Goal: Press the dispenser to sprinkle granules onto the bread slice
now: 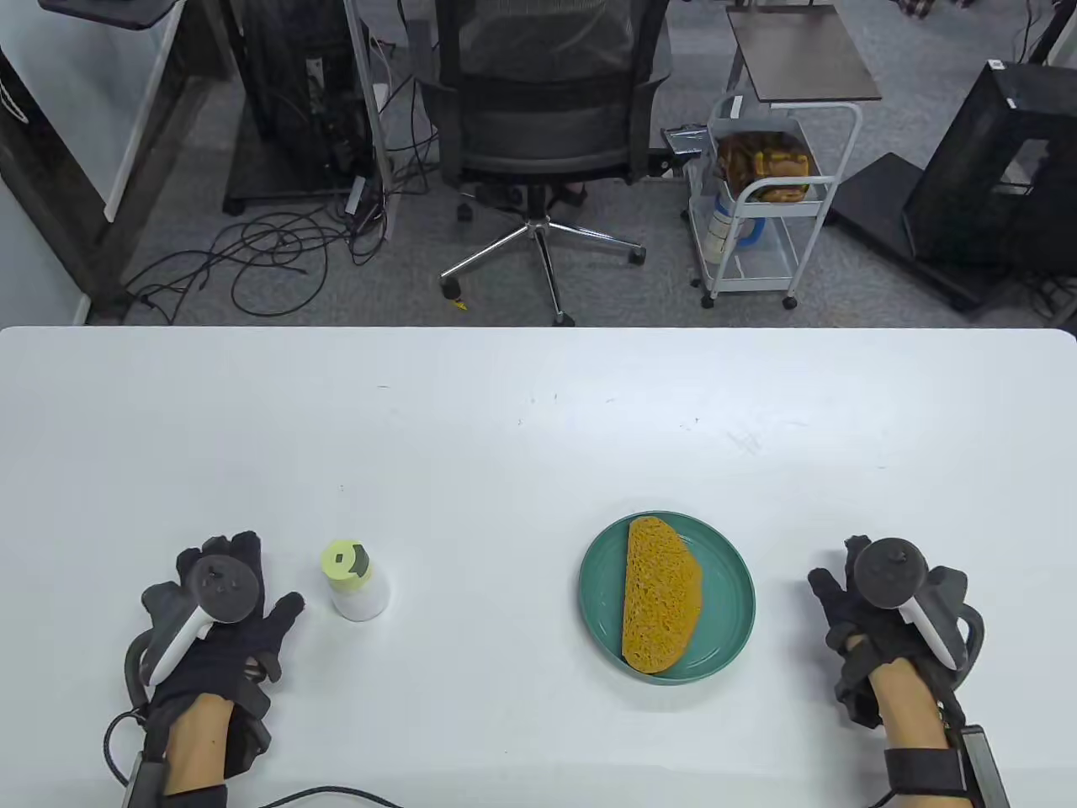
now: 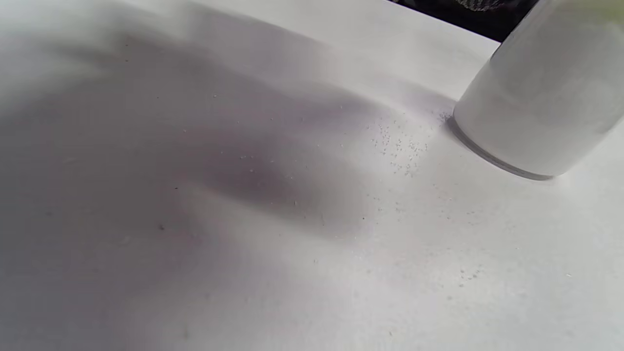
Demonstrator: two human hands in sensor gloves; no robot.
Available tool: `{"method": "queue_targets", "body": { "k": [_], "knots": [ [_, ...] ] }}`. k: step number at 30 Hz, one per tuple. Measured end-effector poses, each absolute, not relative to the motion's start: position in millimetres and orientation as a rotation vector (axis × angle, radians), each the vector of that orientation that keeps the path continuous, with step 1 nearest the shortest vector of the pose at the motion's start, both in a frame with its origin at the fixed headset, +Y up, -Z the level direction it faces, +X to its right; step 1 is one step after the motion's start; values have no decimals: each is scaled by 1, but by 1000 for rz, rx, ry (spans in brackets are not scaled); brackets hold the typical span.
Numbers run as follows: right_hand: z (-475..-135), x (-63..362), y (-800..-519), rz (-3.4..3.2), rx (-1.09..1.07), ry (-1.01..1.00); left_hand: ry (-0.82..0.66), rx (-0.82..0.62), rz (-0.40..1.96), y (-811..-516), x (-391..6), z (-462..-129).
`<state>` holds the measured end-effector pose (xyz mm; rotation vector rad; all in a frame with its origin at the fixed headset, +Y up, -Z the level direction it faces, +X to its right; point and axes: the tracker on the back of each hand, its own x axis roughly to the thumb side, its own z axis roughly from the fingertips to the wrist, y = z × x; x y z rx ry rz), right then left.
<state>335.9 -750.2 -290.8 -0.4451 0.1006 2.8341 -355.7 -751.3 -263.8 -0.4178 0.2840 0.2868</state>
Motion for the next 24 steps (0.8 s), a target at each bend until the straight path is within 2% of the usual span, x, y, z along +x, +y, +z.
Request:
{"method": "queue_targets", "body": {
  "k": [9, 14, 24],
  "knots": [
    [-288, 332, -754, 2802, -440, 147, 253, -425, 298, -751, -347, -262],
    [-287, 311, -749, 2813, -335, 161, 253, -398, 304, -746, -345, -260],
    [-283, 286, -747, 2871, -354, 122, 235, -378, 319, -745, -340, -262]
  ]
}}
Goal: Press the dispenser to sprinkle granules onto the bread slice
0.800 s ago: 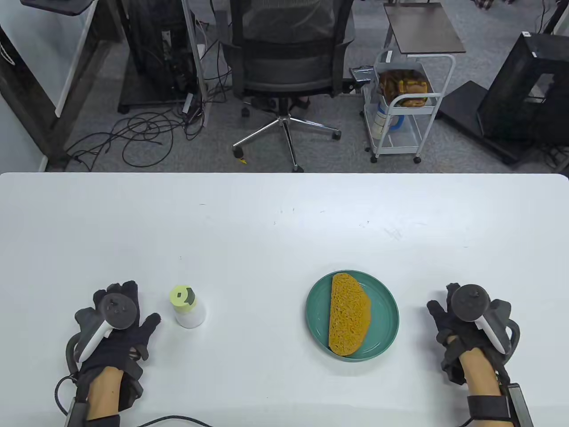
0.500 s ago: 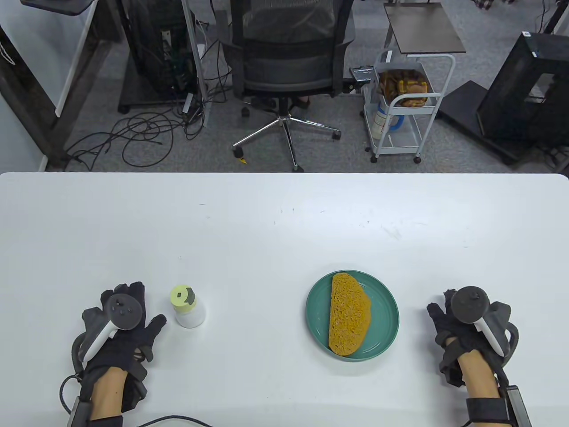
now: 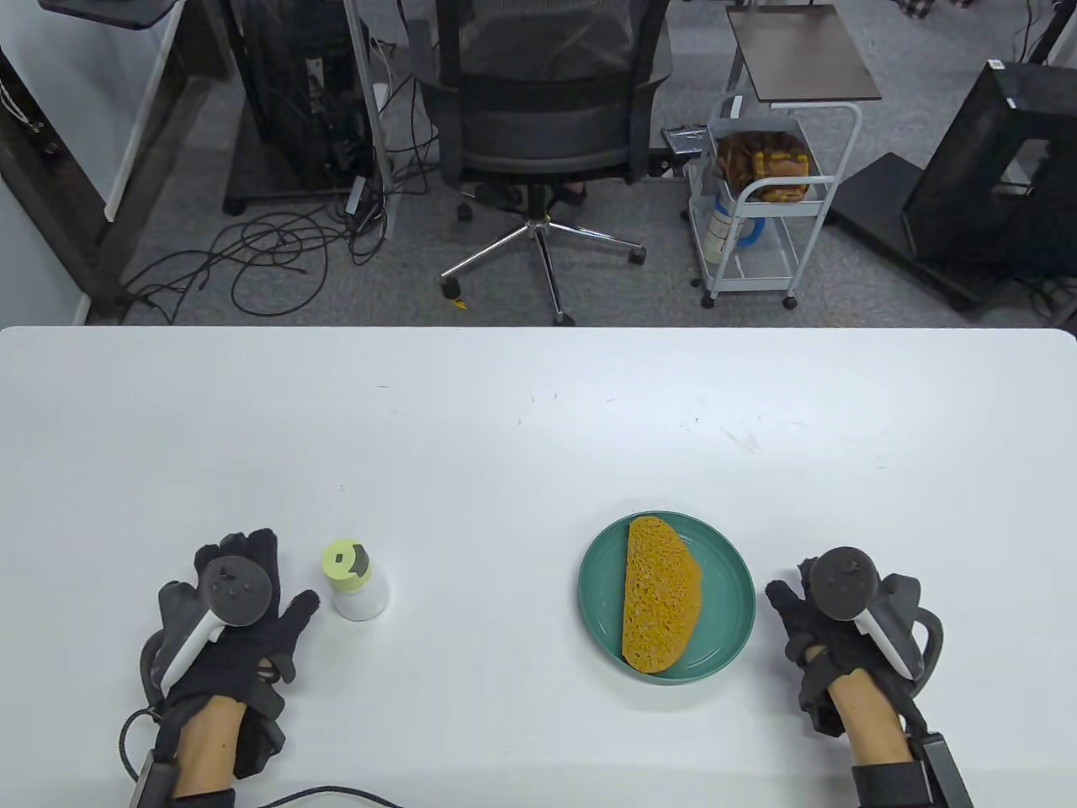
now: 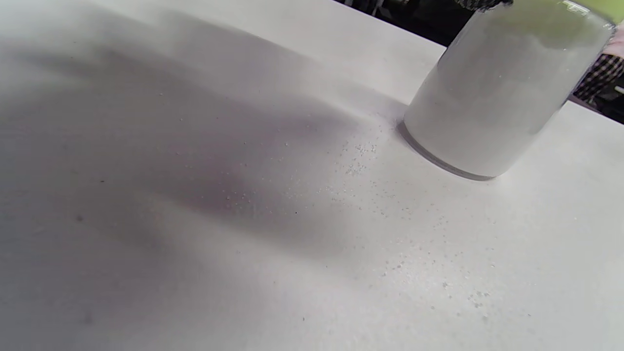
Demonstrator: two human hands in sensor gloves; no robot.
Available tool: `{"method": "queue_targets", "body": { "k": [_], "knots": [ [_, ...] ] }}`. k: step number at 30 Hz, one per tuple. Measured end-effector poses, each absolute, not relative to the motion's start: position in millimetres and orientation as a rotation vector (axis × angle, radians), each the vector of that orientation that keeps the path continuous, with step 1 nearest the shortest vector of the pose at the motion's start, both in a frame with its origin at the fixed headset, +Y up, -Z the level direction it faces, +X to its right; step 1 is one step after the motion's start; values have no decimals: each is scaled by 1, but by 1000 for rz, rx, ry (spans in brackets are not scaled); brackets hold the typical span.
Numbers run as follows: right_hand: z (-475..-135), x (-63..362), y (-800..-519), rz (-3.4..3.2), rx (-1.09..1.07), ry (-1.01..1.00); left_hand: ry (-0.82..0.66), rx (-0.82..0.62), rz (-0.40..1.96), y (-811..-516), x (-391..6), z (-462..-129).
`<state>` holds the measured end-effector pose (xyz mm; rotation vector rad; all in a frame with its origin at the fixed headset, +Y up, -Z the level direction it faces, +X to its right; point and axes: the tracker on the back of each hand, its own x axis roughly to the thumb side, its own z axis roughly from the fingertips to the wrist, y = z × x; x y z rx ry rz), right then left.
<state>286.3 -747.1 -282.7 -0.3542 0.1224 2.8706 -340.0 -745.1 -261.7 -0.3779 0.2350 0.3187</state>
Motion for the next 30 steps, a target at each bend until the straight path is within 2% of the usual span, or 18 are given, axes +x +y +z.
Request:
{"method": "queue_targets", "body": {
  "k": [9, 12, 13, 15, 19, 23, 30],
  "knots": [
    [-292, 249, -751, 3056, -356, 125, 220, -402, 334, -750, -338, -263],
    [-296, 238, -759, 3091, -339, 211, 224, -395, 267, -749, -334, -265],
    [-296, 236, -761, 3125, -341, 181, 222, -390, 259, -748, -333, -266],
    [-298, 233, -762, 3130, -308, 126, 205, -392, 273, -749, -329, -267],
    [-302, 244, -762, 2877, -322, 159, 190, -415, 265, -752, -325, -269],
    [-305, 245, -753, 2705, -303, 119, 195, -423, 286, -753, -326, -270],
    [-311, 193, -742, 2721, -155, 169, 190, -418, 305, -749, -326, -270]
  ]
}}
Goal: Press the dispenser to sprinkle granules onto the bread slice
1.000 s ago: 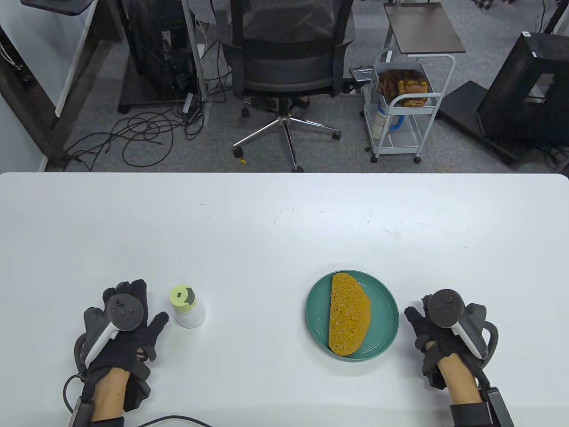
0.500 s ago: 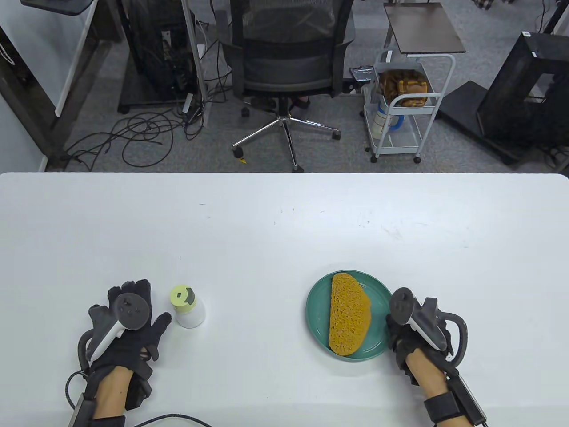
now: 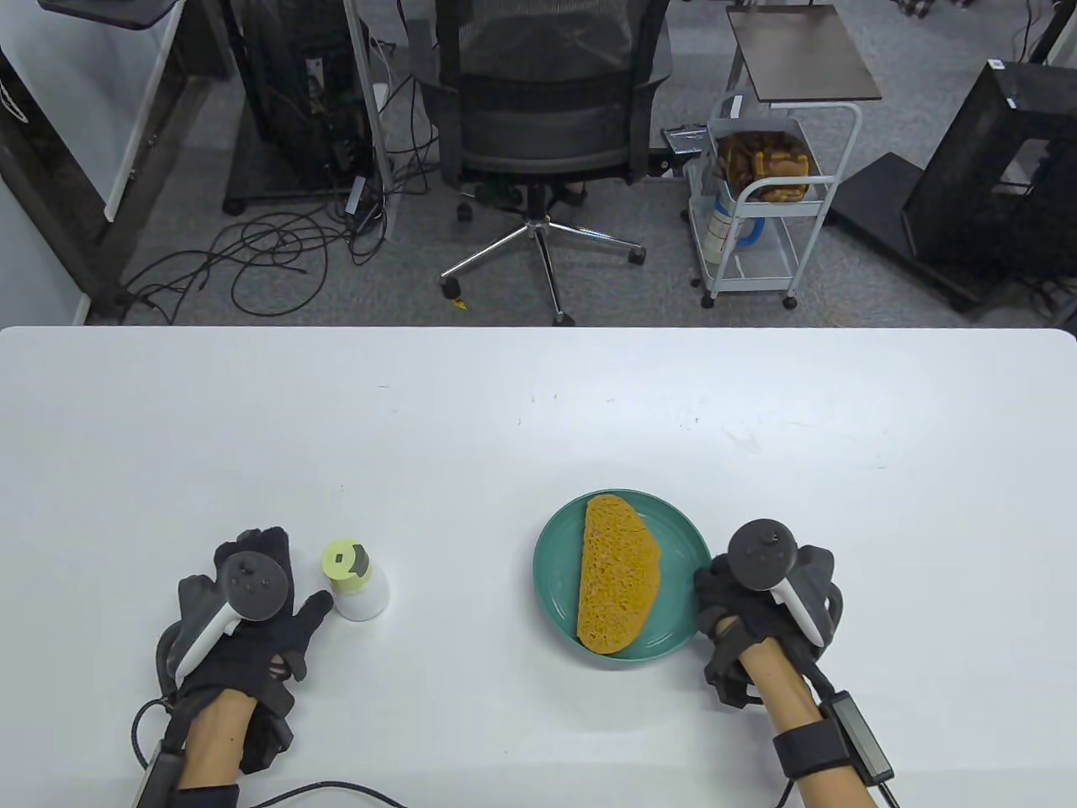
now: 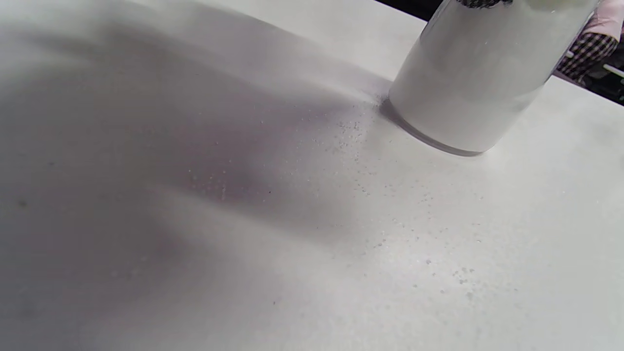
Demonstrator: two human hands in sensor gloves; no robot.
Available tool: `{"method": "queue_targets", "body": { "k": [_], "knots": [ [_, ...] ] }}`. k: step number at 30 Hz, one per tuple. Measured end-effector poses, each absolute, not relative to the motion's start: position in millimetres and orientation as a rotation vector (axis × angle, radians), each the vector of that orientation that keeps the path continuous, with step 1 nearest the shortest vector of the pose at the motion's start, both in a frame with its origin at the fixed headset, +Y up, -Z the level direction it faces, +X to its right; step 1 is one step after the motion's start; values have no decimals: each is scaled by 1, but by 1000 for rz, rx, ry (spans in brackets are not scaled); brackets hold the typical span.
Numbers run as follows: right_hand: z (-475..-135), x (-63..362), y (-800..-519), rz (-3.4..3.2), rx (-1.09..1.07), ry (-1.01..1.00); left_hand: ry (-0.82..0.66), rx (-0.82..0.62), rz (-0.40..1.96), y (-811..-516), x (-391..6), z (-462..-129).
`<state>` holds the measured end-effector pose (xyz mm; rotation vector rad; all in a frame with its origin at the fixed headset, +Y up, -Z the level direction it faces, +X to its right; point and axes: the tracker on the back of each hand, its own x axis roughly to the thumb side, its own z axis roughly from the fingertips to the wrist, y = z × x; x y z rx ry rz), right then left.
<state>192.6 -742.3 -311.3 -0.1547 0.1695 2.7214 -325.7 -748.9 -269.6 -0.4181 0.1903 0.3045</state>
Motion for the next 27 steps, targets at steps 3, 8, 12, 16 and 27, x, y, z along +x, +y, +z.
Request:
{"method": "queue_targets", "body": {
  "k": [3, 8, 12, 16, 27],
  "knots": [
    [-313, 163, -743, 2772, -69, 195, 185, -413, 323, -747, -327, -269],
    [-315, 129, -750, 2763, -32, 240, 181, -428, 346, -747, -327, -269],
    [-314, 121, -760, 2715, -38, 310, 175, -446, 357, -745, -323, -267],
    [-310, 116, -767, 2685, -39, 336, 161, -475, 386, -738, -316, -264],
    [-299, 134, -751, 2816, -25, 167, 81, -484, 447, -737, -311, -260]
  ]
}}
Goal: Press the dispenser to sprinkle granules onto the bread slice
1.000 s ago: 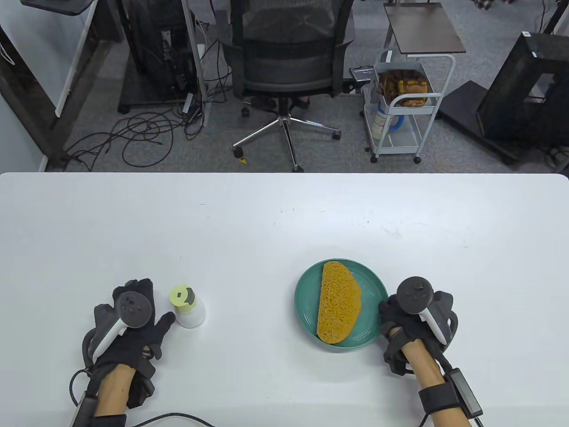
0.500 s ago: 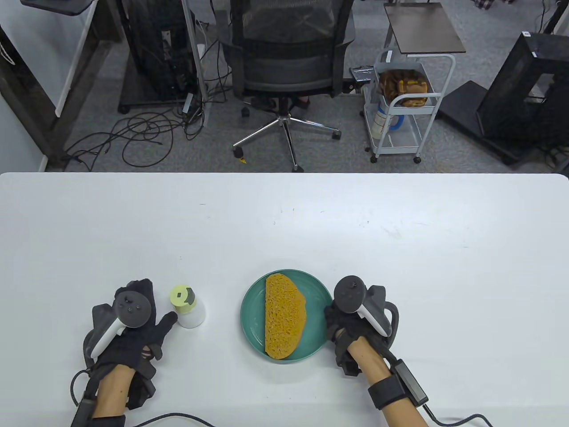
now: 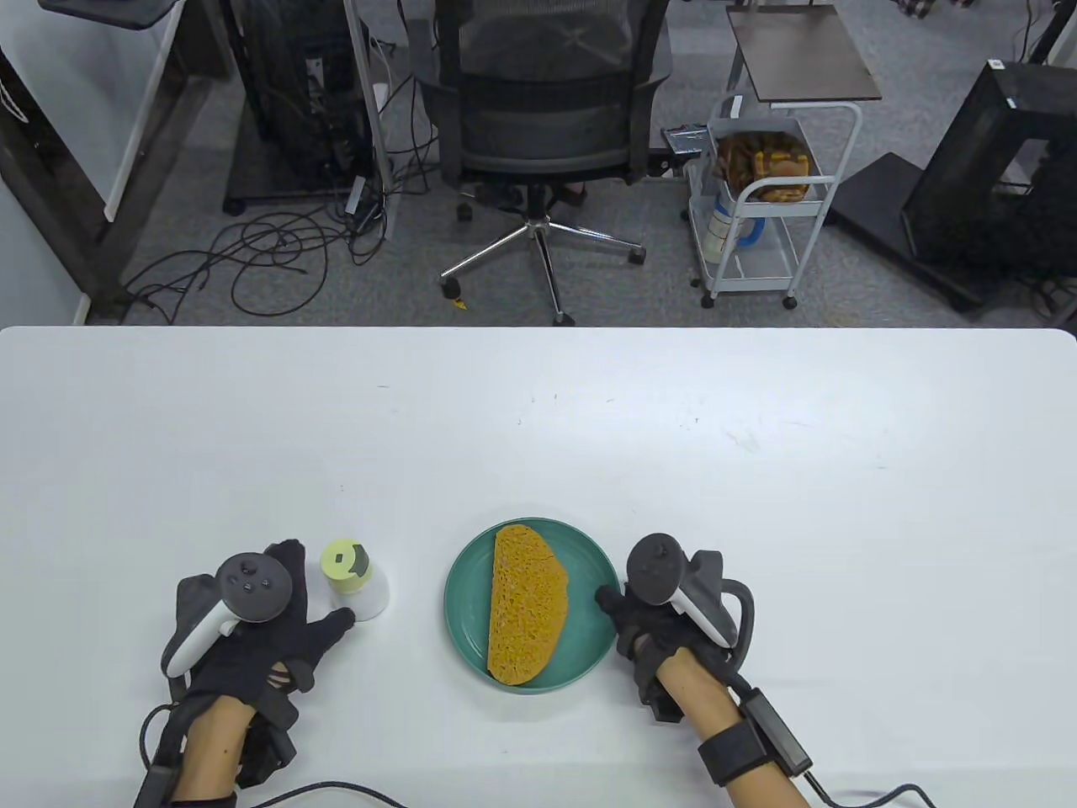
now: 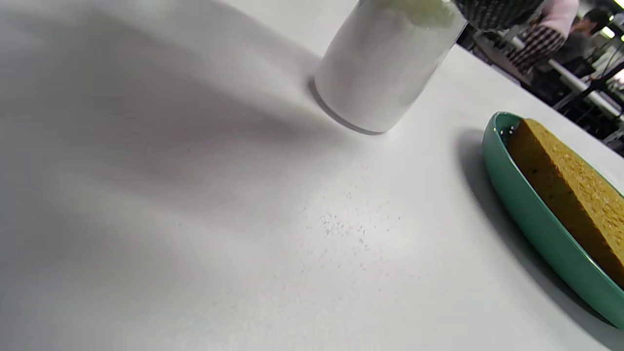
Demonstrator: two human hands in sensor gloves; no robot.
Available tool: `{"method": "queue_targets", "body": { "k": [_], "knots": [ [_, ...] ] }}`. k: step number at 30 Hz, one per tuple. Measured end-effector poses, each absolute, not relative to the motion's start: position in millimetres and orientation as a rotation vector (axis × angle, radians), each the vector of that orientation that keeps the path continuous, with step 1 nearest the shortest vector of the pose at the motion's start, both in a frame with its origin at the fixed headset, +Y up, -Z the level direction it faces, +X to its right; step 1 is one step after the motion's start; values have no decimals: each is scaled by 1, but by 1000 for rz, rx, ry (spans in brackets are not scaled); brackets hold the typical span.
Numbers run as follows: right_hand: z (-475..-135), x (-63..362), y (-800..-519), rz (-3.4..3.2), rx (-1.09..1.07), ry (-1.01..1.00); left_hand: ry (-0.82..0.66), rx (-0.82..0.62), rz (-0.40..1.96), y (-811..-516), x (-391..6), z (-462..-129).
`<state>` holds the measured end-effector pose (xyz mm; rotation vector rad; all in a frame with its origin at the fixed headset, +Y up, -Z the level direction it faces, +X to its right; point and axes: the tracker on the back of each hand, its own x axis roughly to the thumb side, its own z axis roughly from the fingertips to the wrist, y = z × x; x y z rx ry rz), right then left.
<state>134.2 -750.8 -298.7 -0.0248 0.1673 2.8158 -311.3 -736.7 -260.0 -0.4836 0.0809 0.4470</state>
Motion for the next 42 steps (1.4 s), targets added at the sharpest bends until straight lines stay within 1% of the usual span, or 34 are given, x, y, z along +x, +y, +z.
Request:
{"method": "queue_targets", "body": {
  "k": [1, 2, 3, 4, 6, 9, 11, 13, 14, 16, 18, 20, 24, 27, 29, 31, 34, 36, 39, 42],
  "knots": [
    [-295, 143, -747, 2815, -25, 129, 83, -466, 462, -738, -310, -260],
    [-291, 153, -744, 2816, -34, 115, 97, -417, 495, -738, -308, -259],
    [-288, 162, -742, 2819, -39, 114, 147, -367, 532, -738, -308, -257],
    [-283, 173, -741, 2823, -42, 123, 197, -276, 613, -739, -307, -254],
    [-276, 191, -741, 2824, -53, 126, 209, -201, 753, -743, -303, -254],
    [-268, 212, -743, 2768, -79, 76, 202, -193, 794, -750, -294, -256],
    [-268, 220, -744, 2715, -95, 66, 219, -141, 803, -755, -285, -256],
    [-270, 221, -742, 2669, -94, 74, 253, -91, 821, -757, -279, -259],
    [-271, 220, -741, 2660, -85, 63, 306, -70, 819, -759, -278, -261],
    [-273, 214, -740, 2667, -55, 46, 351, -61, 882, -764, -278, -266],
    [-273, 203, -740, 2698, 10, 56, 358, -62, 1034, -772, -279, -271],
    [-272, 197, -741, 2713, 58, 78, 330, -63, 1095, -776, -280, -273],
    [-272, 195, -742, 2712, 75, 90, 284, -2, 1017, -779, -284, -273],
    [-273, 199, -743, 2677, 57, 94, 286, 24, 1002, -777, -287, -274],
    [-273, 202, -741, 2657, 48, 85, 290, 78, 986, -775, -290, -274],
    [-272, 205, -739, 2635, 40, 73, 188, 175, 1030, -769, -291, -271],
    [-271, 211, -733, 2608, 14, 28, 97, 274, 997, -745, -291, -270],
    [-271, 216, -730, 2589, -10, -3, 52, 290, 966, -725, -283, -275],
    [-270, 222, -728, 2575, -28, -12, -26, 267, 858, -700, -261, -287],
    [-270, 228, -728, 2562, -38, -22, -153, 237, 587, -674, -217, -302]
  ]
}}
